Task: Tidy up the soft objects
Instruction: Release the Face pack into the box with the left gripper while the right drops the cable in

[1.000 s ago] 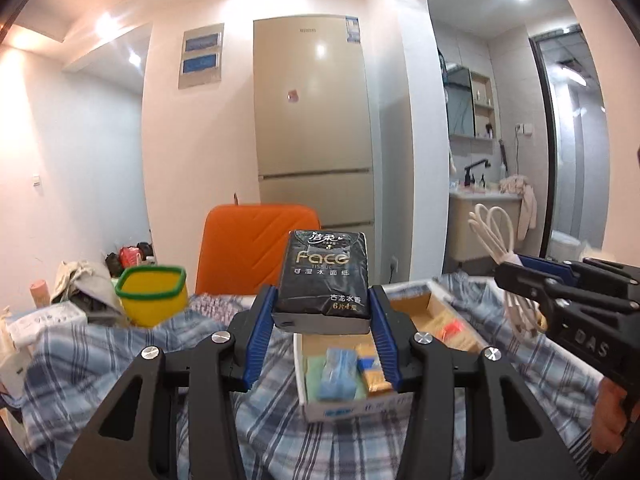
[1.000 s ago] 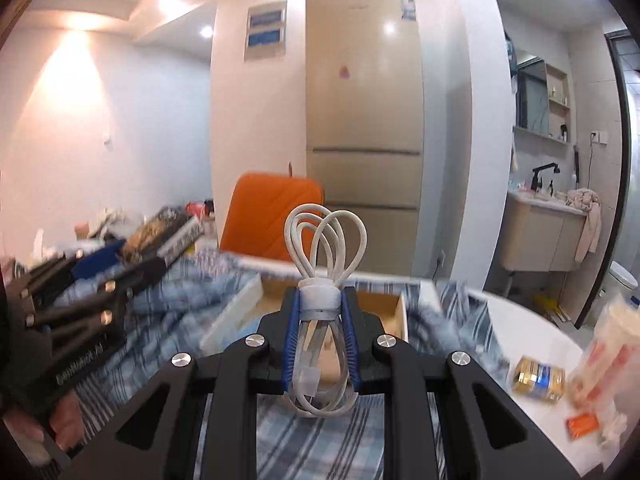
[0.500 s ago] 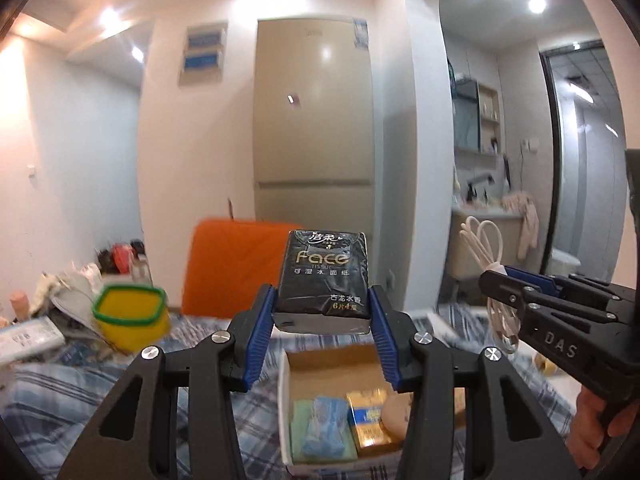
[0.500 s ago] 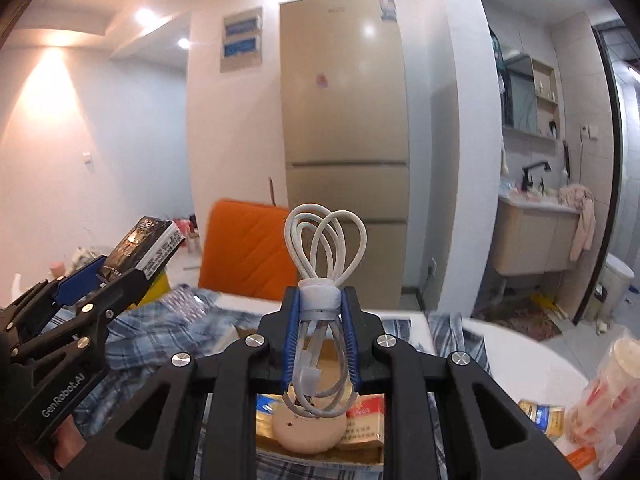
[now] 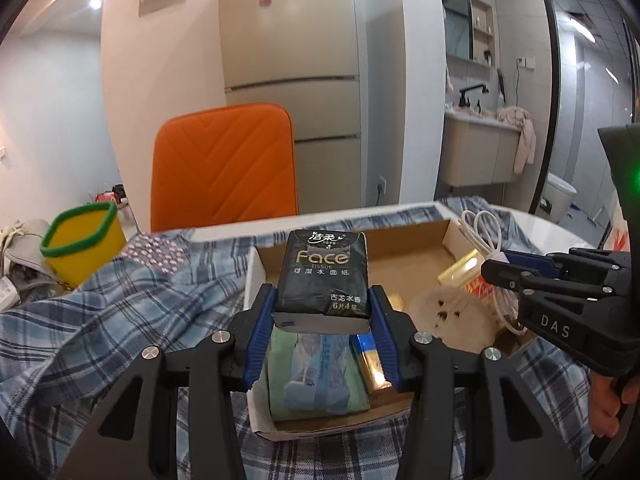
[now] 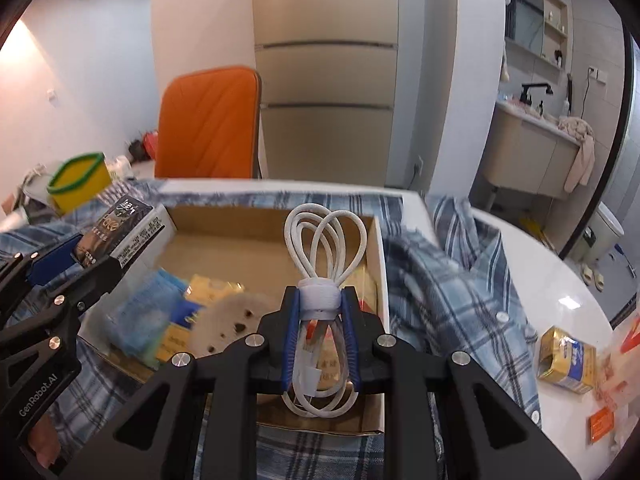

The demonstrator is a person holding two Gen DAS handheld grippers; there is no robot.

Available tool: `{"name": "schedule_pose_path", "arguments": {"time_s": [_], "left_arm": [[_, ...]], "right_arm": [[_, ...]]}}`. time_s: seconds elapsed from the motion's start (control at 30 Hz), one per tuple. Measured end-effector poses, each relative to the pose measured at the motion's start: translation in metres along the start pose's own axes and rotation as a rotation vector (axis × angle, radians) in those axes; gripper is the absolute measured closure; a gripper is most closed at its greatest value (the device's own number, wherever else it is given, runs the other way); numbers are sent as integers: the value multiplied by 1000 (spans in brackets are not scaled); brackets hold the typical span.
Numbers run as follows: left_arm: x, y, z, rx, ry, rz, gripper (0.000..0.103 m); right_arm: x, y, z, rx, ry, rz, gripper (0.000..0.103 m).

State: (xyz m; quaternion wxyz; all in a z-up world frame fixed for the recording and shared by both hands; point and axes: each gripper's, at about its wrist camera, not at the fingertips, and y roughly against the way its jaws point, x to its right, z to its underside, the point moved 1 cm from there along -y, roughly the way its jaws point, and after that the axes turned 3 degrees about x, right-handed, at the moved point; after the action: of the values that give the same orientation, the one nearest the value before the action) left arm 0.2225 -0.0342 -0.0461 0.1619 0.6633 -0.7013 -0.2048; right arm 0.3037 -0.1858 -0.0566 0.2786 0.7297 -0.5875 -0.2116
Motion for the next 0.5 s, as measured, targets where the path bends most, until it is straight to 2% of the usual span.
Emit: {"name": "schedule_pose_path", "arguments": {"time_s": [0.37,0.47,0.5], "left_arm": [[-1,-13,7,-68,0,21,57],[-3,-15,7,-76,10,12,55],[-4,-15,7,-73,16,9,49]], "right_arm": [[4,-11,3,-29,-3,4,81],[7,-10,3,-28,-27,-10,73],[8,-9,3,-22,-35,-12,63]]}}
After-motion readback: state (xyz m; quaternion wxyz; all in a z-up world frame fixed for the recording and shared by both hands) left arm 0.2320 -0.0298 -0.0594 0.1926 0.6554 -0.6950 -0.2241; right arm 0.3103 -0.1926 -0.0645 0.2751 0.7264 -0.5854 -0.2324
